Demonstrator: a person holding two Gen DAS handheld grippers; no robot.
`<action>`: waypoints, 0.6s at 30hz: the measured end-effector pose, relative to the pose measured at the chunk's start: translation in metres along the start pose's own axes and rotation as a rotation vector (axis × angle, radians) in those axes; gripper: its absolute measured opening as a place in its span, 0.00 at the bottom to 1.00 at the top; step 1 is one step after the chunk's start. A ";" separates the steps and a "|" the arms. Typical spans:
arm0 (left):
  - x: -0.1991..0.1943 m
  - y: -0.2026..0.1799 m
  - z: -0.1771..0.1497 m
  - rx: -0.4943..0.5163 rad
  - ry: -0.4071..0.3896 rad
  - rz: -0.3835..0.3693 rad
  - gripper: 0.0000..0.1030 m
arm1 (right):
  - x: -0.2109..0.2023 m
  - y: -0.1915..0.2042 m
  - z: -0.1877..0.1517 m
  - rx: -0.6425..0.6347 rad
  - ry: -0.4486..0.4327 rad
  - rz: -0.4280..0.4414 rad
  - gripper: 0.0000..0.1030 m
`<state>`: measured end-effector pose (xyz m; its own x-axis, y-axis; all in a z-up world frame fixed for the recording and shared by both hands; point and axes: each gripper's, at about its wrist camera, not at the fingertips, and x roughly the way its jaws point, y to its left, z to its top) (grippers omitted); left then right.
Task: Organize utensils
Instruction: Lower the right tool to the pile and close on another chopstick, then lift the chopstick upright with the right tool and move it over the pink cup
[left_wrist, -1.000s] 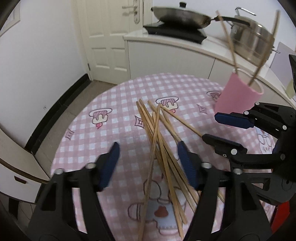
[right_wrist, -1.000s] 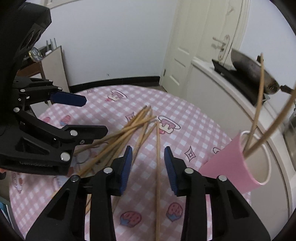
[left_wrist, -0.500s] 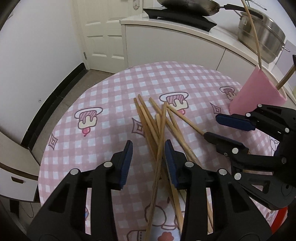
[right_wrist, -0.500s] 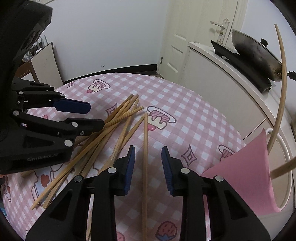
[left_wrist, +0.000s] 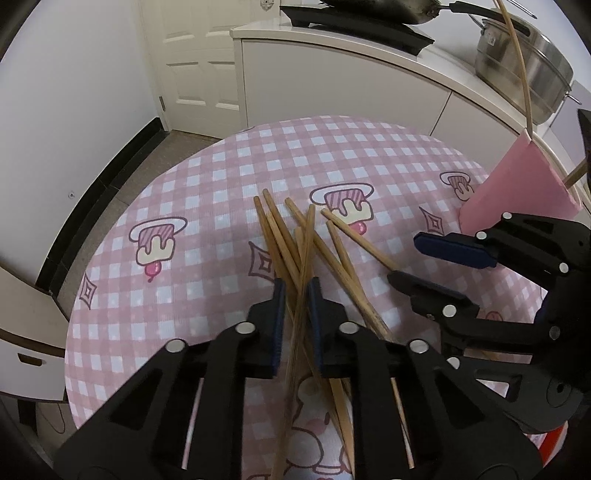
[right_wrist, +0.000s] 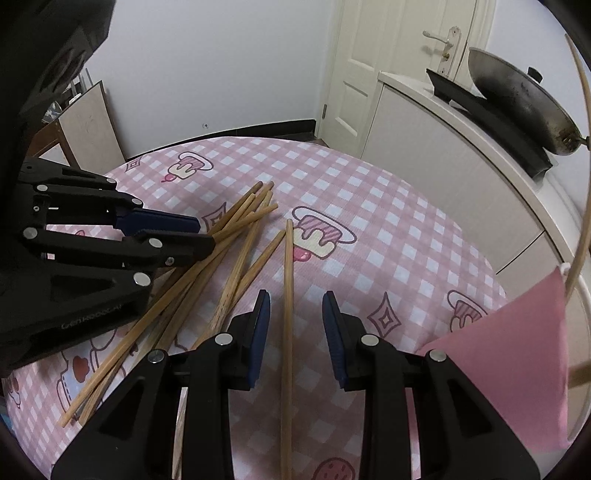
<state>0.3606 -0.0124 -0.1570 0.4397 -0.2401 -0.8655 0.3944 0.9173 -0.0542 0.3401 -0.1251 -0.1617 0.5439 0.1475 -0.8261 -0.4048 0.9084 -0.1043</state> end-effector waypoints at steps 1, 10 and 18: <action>0.000 0.000 0.000 -0.001 0.001 -0.005 0.07 | 0.002 -0.001 0.001 0.002 0.005 0.001 0.26; 0.005 0.010 0.000 -0.024 0.011 -0.004 0.06 | 0.015 -0.004 0.009 0.018 0.041 0.013 0.26; -0.009 0.016 -0.001 -0.056 -0.028 0.026 0.06 | 0.017 0.004 0.016 -0.009 0.044 -0.008 0.04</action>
<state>0.3617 0.0048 -0.1506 0.4714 -0.2243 -0.8529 0.3376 0.9393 -0.0604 0.3595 -0.1123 -0.1675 0.5144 0.1230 -0.8487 -0.4076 0.9058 -0.1158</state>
